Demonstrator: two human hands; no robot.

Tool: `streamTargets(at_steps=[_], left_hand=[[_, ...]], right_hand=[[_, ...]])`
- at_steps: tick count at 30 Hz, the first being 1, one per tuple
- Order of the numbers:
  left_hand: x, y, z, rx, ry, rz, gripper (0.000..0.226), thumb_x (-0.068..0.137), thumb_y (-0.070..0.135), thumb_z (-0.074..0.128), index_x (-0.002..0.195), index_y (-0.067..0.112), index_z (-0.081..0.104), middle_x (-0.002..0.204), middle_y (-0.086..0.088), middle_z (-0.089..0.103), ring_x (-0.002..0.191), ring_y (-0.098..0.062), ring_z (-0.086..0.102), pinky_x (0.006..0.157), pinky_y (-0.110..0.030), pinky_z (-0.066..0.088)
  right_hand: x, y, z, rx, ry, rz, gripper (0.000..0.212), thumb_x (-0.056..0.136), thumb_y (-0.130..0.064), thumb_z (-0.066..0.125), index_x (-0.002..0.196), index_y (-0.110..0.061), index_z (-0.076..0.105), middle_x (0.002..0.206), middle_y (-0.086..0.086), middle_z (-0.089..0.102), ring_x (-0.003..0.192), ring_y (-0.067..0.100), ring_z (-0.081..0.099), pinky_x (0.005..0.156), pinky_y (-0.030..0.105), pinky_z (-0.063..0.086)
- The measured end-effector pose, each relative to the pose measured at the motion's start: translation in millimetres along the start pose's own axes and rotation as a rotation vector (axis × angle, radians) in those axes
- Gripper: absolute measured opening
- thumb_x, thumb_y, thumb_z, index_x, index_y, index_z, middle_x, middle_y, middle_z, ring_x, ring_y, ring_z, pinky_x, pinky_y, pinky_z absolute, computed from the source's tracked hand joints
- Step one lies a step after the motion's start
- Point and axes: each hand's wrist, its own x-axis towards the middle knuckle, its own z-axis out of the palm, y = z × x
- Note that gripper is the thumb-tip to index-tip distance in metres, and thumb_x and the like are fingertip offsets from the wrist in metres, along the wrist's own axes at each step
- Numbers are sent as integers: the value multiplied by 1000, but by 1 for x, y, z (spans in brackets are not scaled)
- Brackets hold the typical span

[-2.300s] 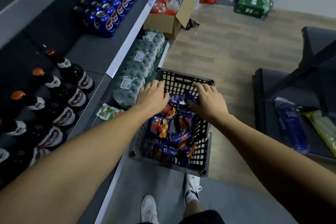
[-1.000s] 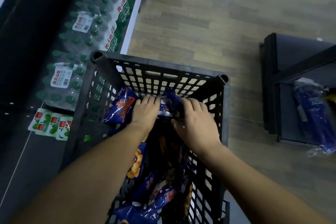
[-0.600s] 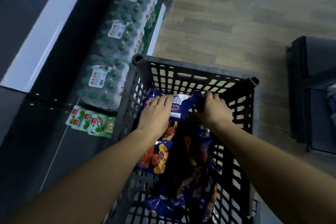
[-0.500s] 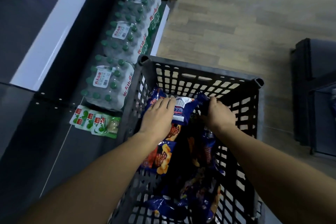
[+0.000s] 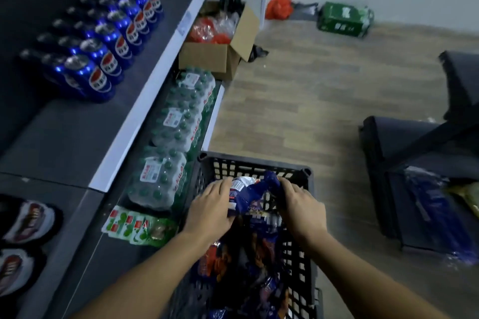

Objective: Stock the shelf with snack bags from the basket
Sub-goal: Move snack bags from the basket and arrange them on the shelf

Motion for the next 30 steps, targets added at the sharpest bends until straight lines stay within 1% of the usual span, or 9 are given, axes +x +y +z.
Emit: streamTargets(at_steps=[3, 6, 9, 14, 18, 22, 26, 29, 30], left_hand=[[-14, 11, -57, 17, 25, -31, 77, 83, 31, 70, 144, 22, 25, 142, 5, 45, 131, -17, 43, 99, -34, 45], [-27, 25, -110, 74, 23, -57, 78, 83, 26, 69, 145, 21, 22, 139, 3, 47, 127, -20, 47, 93, -35, 48], [-39, 43, -149, 165, 33, -6, 81, 83, 16, 66, 148, 22, 18, 135, 0, 52, 123, -23, 48, 95, -37, 47], [-55, 61, -197, 341, 140, 19, 80, 85, 7, 58, 152, 23, 16, 145, -2, 42, 132, -26, 38, 104, -39, 36], [-78, 63, -220, 382, 201, -6, 80, 86, 8, 59, 153, 21, 16, 148, -5, 40, 136, -28, 35, 106, -39, 37], [-111, 68, -230, 388, 217, -124, 80, 88, 11, 61, 154, 20, 15, 152, -5, 35, 139, -28, 32, 109, -40, 35], [-159, 79, -232, 364, 249, -277, 78, 89, 12, 60, 153, 23, 16, 150, -3, 36, 138, -26, 31, 108, -39, 34], [-204, 85, -236, 365, 268, -391, 76, 89, 16, 59, 152, 24, 17, 149, -1, 36, 136, -25, 32, 106, -38, 33], [-222, 84, -237, 371, 279, -442, 74, 90, 15, 57, 152, 24, 17, 148, 0, 36, 136, -24, 32, 107, -37, 33]], right_hand=[[-19, -8, -60, -2, 84, -36, 60, 94, -29, 58, 147, -32, 31, 136, -8, 55, 112, 21, 59, 64, 30, 45], [-40, -17, -114, -6, 184, -154, 72, 76, -33, 79, 138, -34, 42, 125, -12, 64, 101, 17, 66, 53, 28, 51], [-64, -24, -153, -95, 248, -314, 78, 68, -30, 85, 137, -30, 49, 133, -8, 60, 114, 18, 62, 56, 29, 58], [-84, -28, -205, -160, 336, -414, 74, 69, -26, 84, 137, -27, 54, 132, -2, 62, 116, 22, 62, 72, 33, 59], [-90, -22, -228, -139, 335, -438, 81, 67, -29, 86, 139, -28, 51, 135, -3, 60, 119, 21, 61, 76, 33, 59], [-92, -23, -238, -85, 351, -556, 74, 67, -28, 85, 135, -29, 55, 132, -6, 62, 115, 20, 63, 69, 31, 59], [-95, -36, -240, -75, 359, -722, 46, 86, -44, 54, 129, -29, 61, 127, -6, 65, 112, 20, 65, 67, 30, 59], [-98, -56, -232, -17, 368, -880, 53, 84, -39, 69, 134, -32, 56, 134, -9, 60, 120, 18, 59, 79, 28, 57], [-101, -64, -228, 4, 370, -935, 51, 85, -38, 65, 135, -32, 56, 135, -10, 59, 121, 17, 59, 81, 28, 57]])
